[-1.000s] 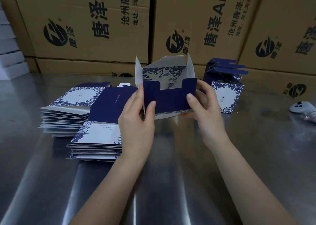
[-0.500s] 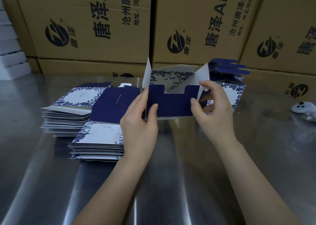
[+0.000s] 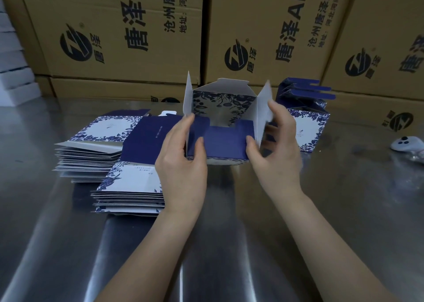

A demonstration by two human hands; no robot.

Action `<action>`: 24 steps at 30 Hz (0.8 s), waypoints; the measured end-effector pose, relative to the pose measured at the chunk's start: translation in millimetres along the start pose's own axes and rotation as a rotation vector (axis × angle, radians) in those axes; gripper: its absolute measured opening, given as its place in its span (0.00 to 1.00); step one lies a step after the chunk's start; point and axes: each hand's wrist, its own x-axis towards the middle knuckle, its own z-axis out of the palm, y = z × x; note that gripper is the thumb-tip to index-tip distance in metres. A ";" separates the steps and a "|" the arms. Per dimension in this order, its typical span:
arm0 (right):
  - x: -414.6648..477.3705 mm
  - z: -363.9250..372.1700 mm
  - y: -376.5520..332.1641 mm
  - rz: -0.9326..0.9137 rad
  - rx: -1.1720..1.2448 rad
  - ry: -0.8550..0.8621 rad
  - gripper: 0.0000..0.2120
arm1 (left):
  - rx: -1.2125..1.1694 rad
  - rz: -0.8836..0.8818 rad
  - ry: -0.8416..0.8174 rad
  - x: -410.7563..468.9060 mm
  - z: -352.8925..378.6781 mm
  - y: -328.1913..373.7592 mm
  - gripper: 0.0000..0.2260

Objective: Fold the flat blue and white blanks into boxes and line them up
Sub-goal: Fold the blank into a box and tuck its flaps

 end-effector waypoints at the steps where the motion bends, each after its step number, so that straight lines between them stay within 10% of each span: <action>1: -0.6 0.7 -0.4 0.012 0.041 -0.007 0.35 | 0.003 0.012 -0.001 0.0 -0.3 -0.2 0.18; 16: 6.9 -7.8 -1.0 -0.109 -0.220 -0.012 0.15 | 0.087 0.131 -0.224 -2.3 -1.1 0.9 0.29; 24: 10.5 -11.0 -4.8 -0.066 -0.214 -0.068 0.24 | 0.107 0.120 -0.281 -6.4 0.9 -2.8 0.27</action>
